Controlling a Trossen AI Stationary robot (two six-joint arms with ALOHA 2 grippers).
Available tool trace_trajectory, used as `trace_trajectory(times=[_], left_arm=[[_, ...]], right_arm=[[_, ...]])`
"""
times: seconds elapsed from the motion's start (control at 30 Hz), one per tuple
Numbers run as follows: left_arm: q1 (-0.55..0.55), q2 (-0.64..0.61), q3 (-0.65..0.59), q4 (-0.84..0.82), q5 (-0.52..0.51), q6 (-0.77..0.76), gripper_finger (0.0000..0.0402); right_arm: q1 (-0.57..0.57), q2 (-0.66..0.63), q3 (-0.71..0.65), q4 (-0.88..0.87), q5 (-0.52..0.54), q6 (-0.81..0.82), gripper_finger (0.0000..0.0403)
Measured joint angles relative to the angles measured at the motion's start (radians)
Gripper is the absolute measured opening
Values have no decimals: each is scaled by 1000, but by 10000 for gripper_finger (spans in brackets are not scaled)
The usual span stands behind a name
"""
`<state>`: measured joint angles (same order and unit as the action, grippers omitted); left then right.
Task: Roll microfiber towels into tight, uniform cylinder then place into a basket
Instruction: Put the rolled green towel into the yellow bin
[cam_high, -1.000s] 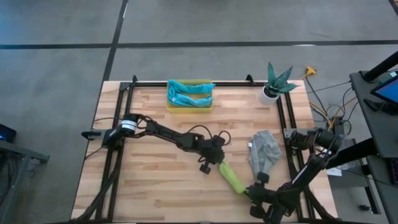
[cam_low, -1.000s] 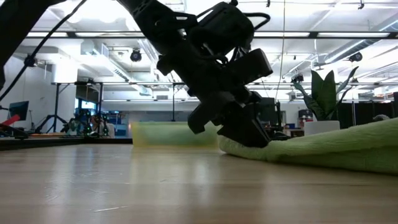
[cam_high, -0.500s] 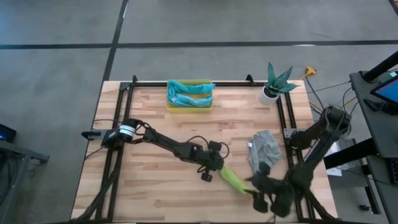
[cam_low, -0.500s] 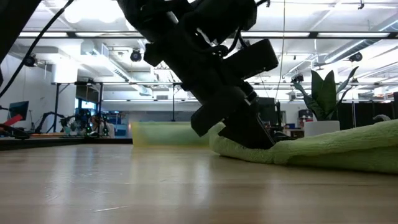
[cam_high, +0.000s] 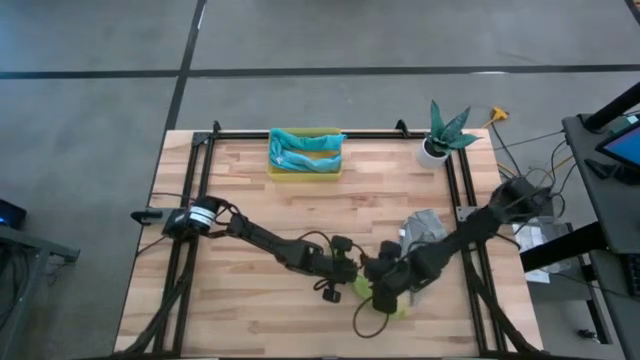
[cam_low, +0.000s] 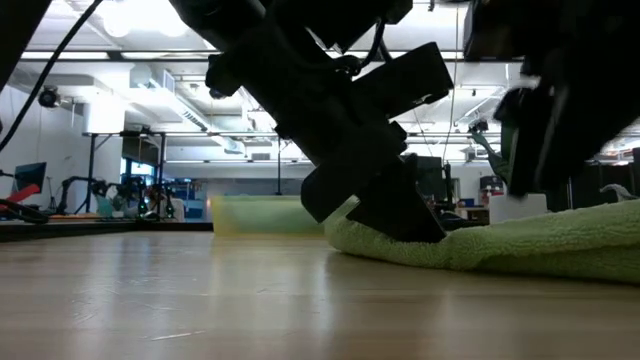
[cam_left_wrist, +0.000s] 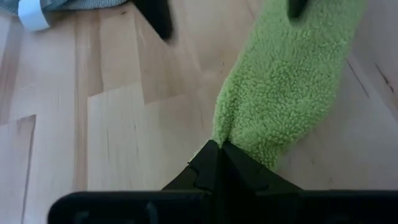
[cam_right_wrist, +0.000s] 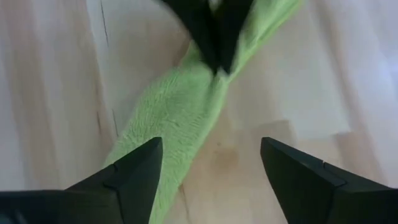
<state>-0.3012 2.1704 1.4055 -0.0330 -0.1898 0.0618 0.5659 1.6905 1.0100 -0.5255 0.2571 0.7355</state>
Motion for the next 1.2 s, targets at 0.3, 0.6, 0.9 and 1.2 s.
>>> trace_trajectory(times=[0.3,0.6,0.9,1.2], left_arm=[[-2,0,0,8,-3,-7,0],[-10,-2,-4,24,-2,-32,0],[-12,-30,-5,-79,-38,-34,0],[-21,-76,-21,-148,-52,-31,0]], right_arm=[[-20,116,0,92,-78,-60,271],[-42,131,1,109,-91,-82,272],[-50,165,5,118,-159,-22,265],[-46,186,7,90,-139,-37,176]])
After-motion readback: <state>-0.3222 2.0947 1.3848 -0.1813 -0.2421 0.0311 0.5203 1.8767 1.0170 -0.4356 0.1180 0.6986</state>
